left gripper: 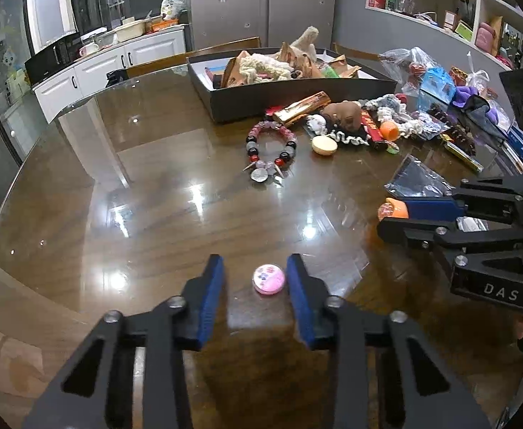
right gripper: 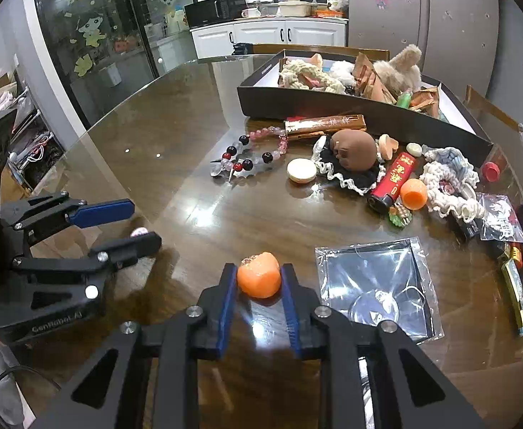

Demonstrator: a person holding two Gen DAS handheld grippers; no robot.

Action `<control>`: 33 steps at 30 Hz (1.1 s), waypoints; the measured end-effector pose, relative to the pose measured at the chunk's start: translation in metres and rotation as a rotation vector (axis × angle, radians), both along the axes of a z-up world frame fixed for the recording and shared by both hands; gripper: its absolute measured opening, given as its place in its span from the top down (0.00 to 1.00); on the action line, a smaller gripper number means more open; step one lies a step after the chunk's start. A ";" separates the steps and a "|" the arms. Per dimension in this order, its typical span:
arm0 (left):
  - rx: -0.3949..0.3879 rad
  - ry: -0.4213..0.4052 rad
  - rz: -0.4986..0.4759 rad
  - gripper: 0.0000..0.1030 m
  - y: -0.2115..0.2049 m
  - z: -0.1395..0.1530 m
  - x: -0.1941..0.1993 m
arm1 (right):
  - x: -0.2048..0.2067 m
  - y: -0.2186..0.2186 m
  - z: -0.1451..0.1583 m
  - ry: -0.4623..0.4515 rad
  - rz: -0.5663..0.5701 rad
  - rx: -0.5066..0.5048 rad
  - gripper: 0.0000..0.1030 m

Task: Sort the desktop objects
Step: 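Grasp the orange ball with the right gripper while the left grasps the pink round item, then lift and carry the orange ball and pink round item toward the box with both grippers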

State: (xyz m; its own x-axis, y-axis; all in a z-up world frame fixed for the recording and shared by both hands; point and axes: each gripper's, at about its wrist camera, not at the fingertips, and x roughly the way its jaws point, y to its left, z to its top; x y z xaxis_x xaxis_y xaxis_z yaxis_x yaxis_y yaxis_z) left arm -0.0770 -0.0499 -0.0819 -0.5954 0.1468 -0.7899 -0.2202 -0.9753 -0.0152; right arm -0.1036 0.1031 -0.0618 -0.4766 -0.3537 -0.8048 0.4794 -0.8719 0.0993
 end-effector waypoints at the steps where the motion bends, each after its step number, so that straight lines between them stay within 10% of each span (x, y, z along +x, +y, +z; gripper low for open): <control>1: -0.001 0.001 -0.002 0.81 0.001 0.000 0.001 | 0.000 0.000 0.000 0.000 0.001 0.001 0.76; 33: 0.045 0.017 0.020 0.82 -0.001 0.008 0.008 | 0.007 0.000 -0.001 0.005 0.019 0.002 0.76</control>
